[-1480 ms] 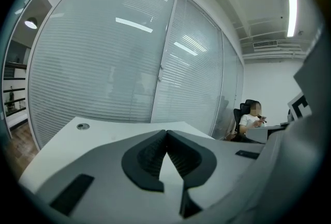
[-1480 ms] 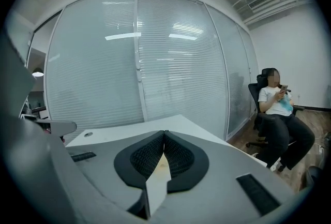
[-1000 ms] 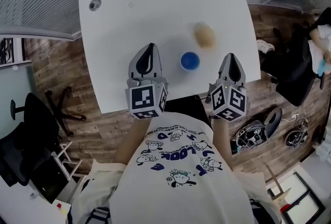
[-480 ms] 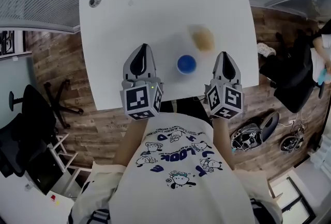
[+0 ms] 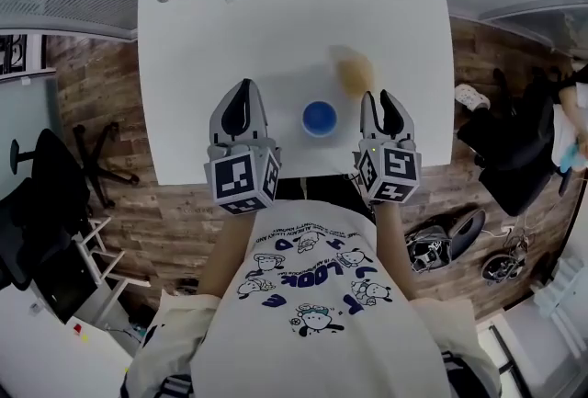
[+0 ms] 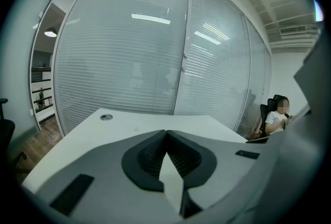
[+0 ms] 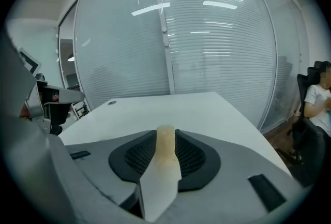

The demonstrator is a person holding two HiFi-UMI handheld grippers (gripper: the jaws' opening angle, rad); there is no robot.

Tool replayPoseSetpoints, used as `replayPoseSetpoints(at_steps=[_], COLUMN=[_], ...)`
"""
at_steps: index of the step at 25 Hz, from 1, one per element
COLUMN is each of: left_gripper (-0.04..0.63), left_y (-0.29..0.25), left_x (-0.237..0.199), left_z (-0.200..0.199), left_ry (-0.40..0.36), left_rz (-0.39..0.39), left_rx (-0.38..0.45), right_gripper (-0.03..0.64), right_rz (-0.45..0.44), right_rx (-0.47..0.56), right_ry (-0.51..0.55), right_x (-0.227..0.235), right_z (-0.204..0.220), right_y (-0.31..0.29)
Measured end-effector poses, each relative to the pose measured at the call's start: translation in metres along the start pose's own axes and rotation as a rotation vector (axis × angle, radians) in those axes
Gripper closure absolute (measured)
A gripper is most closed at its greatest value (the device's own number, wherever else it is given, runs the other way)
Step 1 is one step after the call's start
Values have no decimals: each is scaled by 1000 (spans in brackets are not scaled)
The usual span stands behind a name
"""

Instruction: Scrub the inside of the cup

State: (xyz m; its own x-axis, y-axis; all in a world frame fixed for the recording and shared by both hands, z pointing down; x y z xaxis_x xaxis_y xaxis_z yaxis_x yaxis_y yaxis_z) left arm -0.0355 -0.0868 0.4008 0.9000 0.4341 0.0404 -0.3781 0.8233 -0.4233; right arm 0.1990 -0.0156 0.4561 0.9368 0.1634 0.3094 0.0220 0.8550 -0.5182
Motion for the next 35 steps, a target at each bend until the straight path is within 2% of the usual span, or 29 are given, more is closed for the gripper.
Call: replayPoseSetpoints(at_steps=[3,11,18,25,35], left_gripper=[566,566,566,566,566], left_y=[1,1,-1,-2,-3], left_x=[-2,-8,-5,-1,0], left_z=[5,14,19,25,36], left_ry=[12,28,31,35,52], left_rz=[-25,-82,-100,-104,-121], left_rx=[-11,-40,-56,-75,-99], right_gripper=[459,425,353,344,344], right_rz=[-27,-52,-67,-83,-46], right_rx=[-54,-121,-148,-205,-242], right_ry=[20,56,87,147,151], right_x=[1,4,8,10,19], right_z=[8,24,28,38,47], right_y=[-12,-28,-32,-41,-54])
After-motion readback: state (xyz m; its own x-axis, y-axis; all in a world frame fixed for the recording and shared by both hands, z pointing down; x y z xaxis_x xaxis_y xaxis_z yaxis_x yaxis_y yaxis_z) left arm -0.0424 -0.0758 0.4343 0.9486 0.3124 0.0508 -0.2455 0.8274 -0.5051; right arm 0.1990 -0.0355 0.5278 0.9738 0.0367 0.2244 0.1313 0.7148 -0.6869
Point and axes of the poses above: the fingertips, and each gripper's own axes: y backward along the fingers, x to its right, z out of its underside, the point moved 4 cm from there along y, backward along the fingers, and after that the axes turned 12 degrees about -y, right-handed, at the moved point
